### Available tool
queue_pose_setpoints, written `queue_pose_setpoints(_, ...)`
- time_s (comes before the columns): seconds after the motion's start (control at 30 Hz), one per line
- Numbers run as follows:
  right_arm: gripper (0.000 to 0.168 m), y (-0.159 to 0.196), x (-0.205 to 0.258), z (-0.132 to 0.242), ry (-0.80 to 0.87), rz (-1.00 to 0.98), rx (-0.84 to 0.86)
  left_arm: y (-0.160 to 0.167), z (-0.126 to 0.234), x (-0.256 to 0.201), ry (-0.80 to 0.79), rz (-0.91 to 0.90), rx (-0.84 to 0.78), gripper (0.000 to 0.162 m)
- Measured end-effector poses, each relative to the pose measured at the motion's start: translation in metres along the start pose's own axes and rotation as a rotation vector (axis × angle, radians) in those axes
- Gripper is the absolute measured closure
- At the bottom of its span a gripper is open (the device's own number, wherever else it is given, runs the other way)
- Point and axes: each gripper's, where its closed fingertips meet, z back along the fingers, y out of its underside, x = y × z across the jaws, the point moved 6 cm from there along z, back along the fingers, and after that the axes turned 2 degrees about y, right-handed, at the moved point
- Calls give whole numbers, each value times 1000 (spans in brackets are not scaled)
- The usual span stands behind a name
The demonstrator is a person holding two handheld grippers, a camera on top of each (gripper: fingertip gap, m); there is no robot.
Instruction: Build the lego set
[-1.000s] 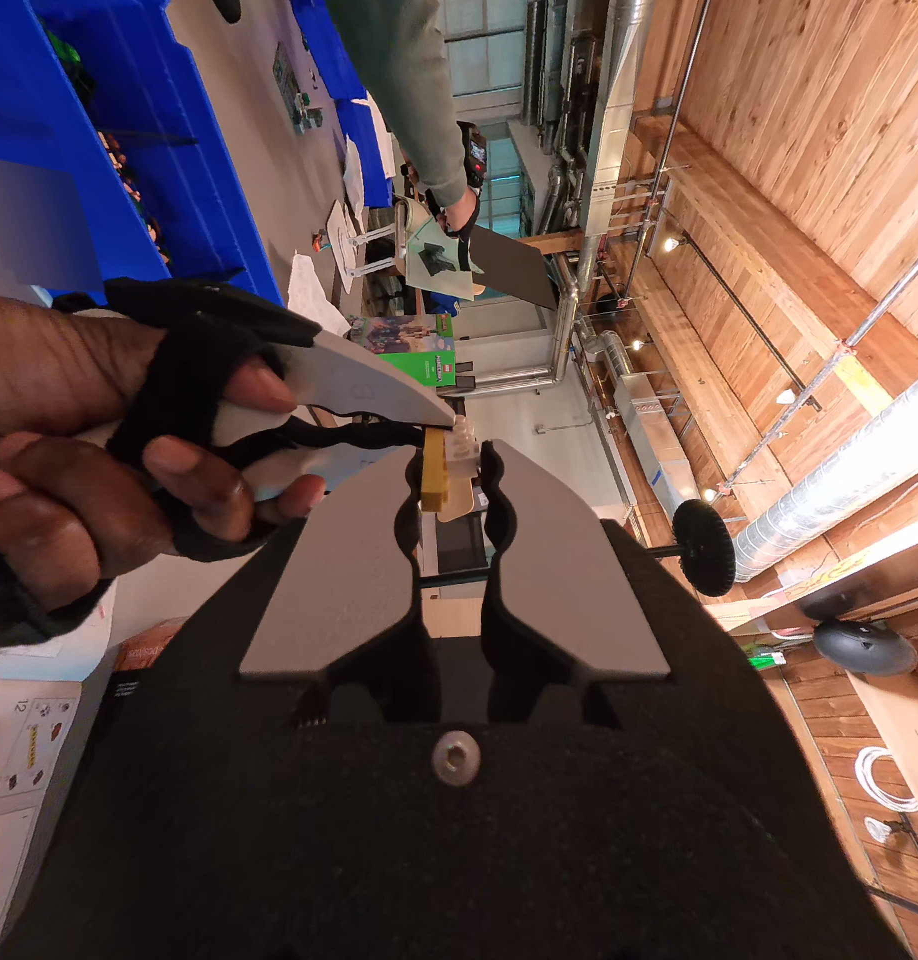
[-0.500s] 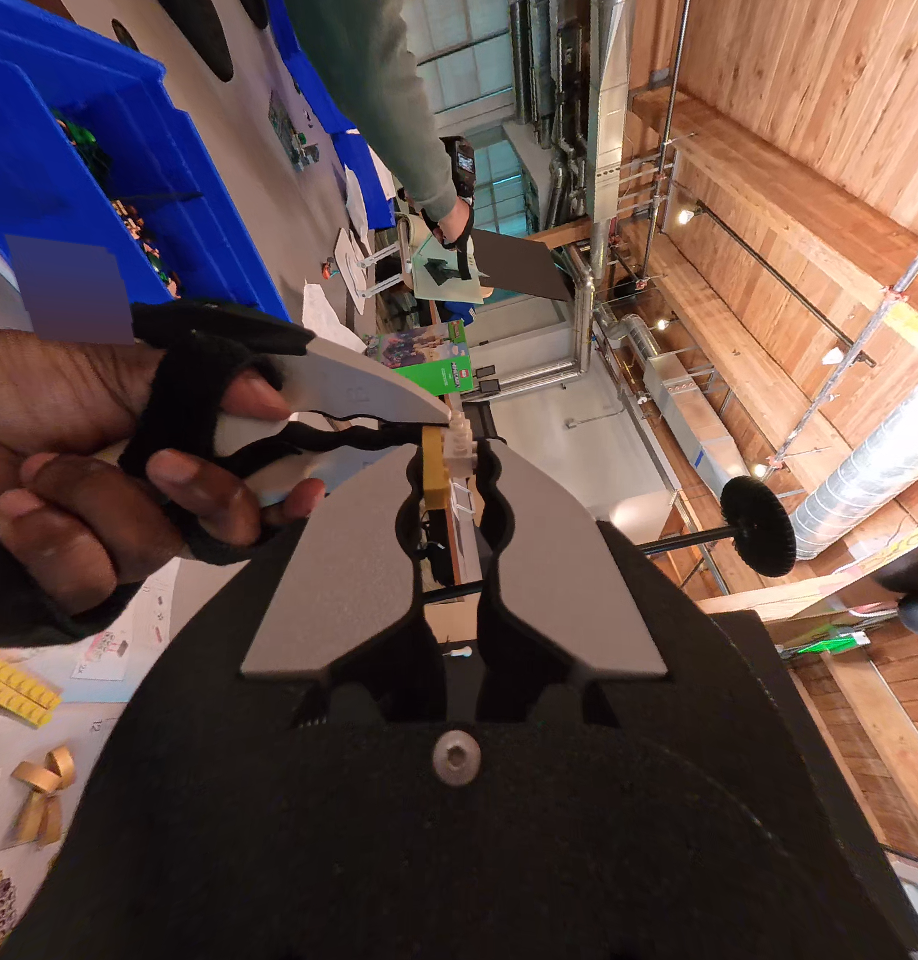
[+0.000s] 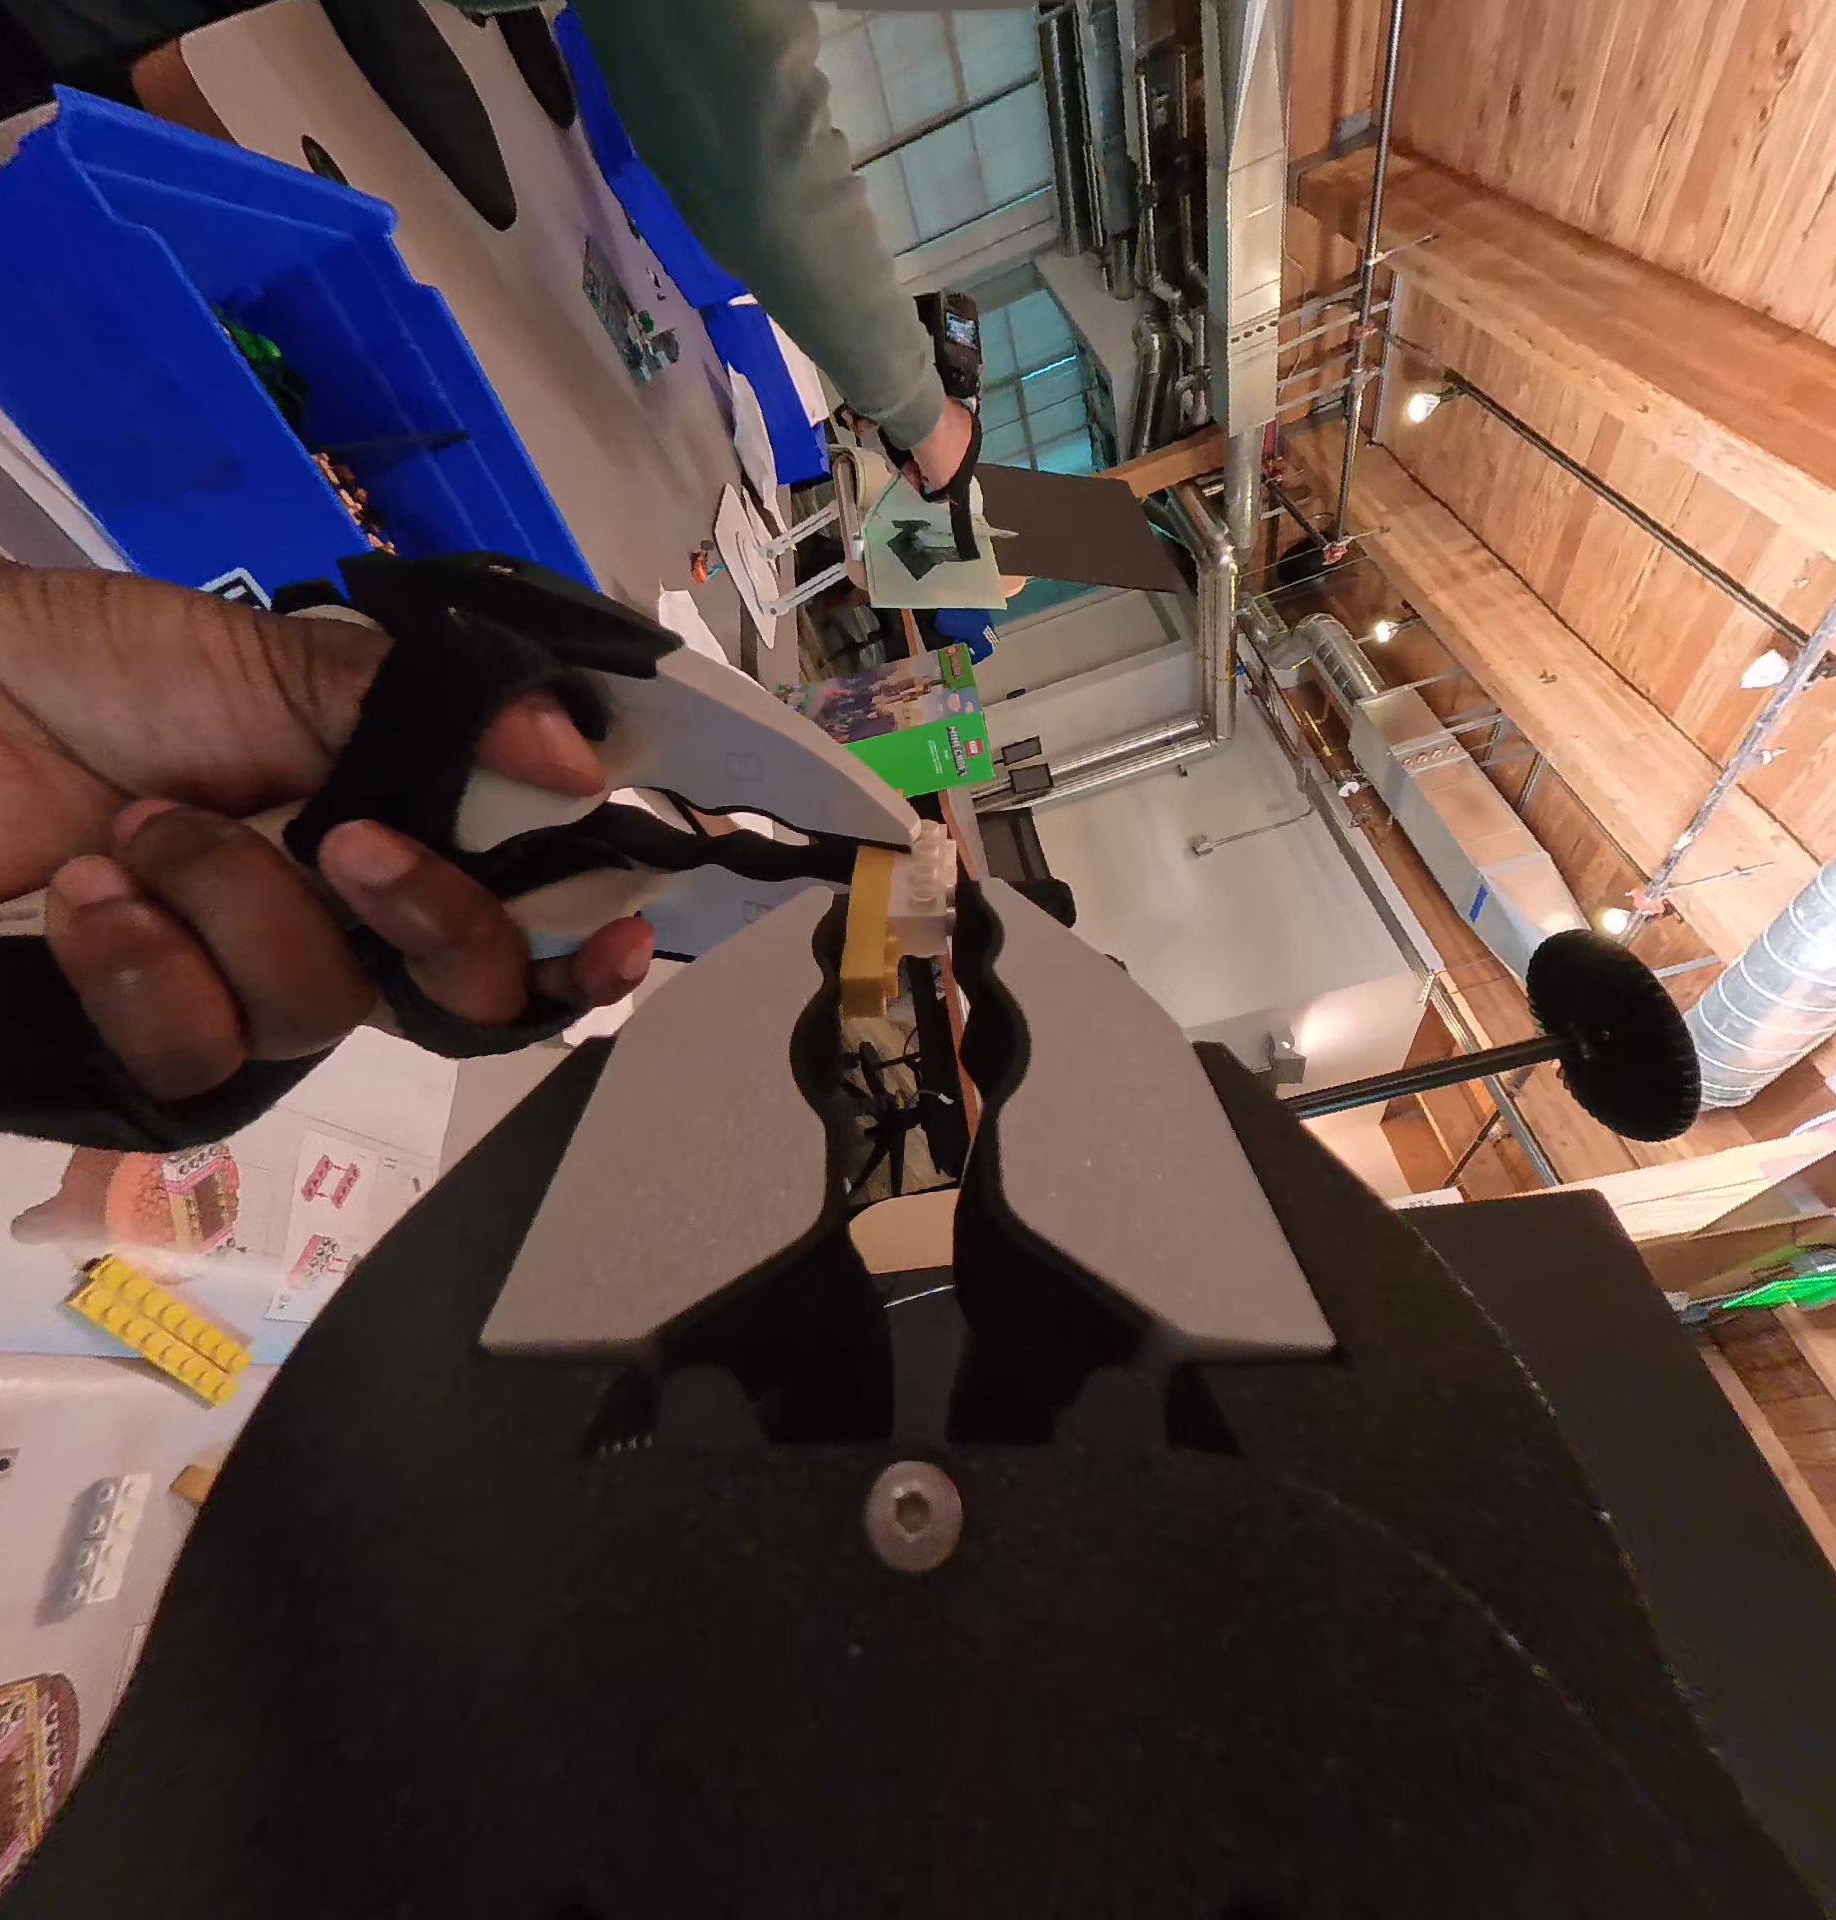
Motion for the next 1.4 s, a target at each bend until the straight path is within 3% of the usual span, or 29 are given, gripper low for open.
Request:
queue_pose_setpoints(0.23,150,2,1,8,109,-48,-49,2,-5,-2,24,9,83,153)
queue_pose_setpoints(0.37,150,6,3,18,105,-214,-120,-2,6,-6,32,-61,208,132)
queue_pose_setpoints(0.43,150,6,10,22,12,-315,-157,-5,15,-8,17,-226,374,122)
queue_pose_setpoints(0.57,150,6,28,30,-149,-512,-234,-12,24,-30,-13,-737,789,115)
queue_pose_setpoints(0.7,150,0,46,32,-212,-623,-311,-3,22,-52,21,-983,1096,118)
queue_pose_setpoints(0.8,150,-3,57,30,-239,-664,-338,9,27,-57,41,-1022,1215,123)
queue_pose_setpoints(1.07,150,-4,72,29,-278,-716,-361,20,34,-51,65,-998,1252,143)
queue_pose_setpoints(1.4,149,1,81,36,-325,-761,-331,26,37,-40,182,-873,1310,143)
